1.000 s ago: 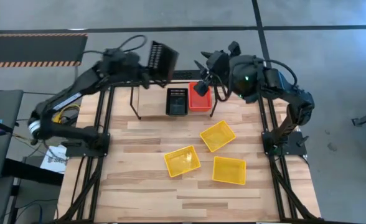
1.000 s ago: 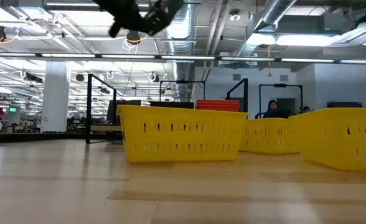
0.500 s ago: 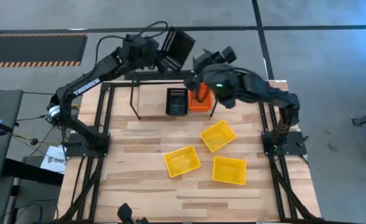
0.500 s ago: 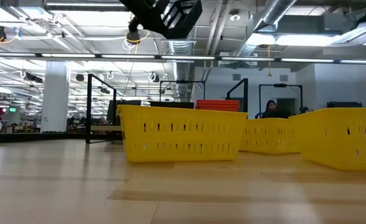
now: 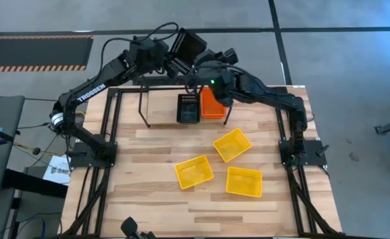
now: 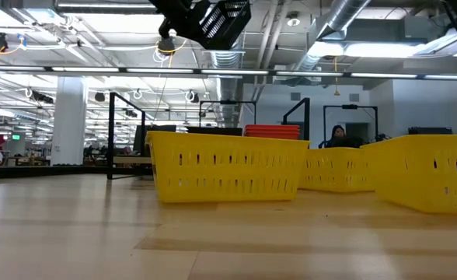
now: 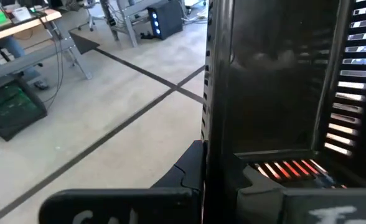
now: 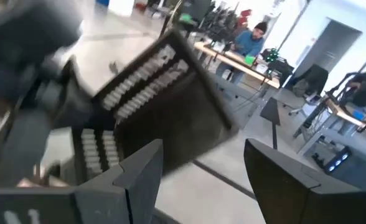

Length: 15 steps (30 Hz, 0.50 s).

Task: Stack baskets on shelf by color
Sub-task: Stack the black bin on top of the black bins on the shelf

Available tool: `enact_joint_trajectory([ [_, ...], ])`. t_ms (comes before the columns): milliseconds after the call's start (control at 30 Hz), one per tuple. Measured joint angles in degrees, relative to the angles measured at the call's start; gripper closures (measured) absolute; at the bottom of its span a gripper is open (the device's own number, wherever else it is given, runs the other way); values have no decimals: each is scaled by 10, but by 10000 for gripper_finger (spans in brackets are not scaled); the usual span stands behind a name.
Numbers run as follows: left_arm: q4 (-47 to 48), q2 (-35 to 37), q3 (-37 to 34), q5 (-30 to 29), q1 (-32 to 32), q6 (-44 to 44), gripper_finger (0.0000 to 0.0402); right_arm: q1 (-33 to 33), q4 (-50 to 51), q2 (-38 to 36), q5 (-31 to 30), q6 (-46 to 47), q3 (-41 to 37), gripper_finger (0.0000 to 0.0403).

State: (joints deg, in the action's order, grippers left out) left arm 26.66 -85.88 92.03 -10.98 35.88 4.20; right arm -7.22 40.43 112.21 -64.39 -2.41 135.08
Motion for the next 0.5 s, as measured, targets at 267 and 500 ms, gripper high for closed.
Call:
enact_joint_trajectory([
  [267, 19, 0, -1, -3, 0, 14, 402, -32, -7, 27, 15, 11, -2, 154],
  [500, 23, 0, -1, -8, 4, 28, 401, -44, 0, 34, 16, 30, -2, 154],
])
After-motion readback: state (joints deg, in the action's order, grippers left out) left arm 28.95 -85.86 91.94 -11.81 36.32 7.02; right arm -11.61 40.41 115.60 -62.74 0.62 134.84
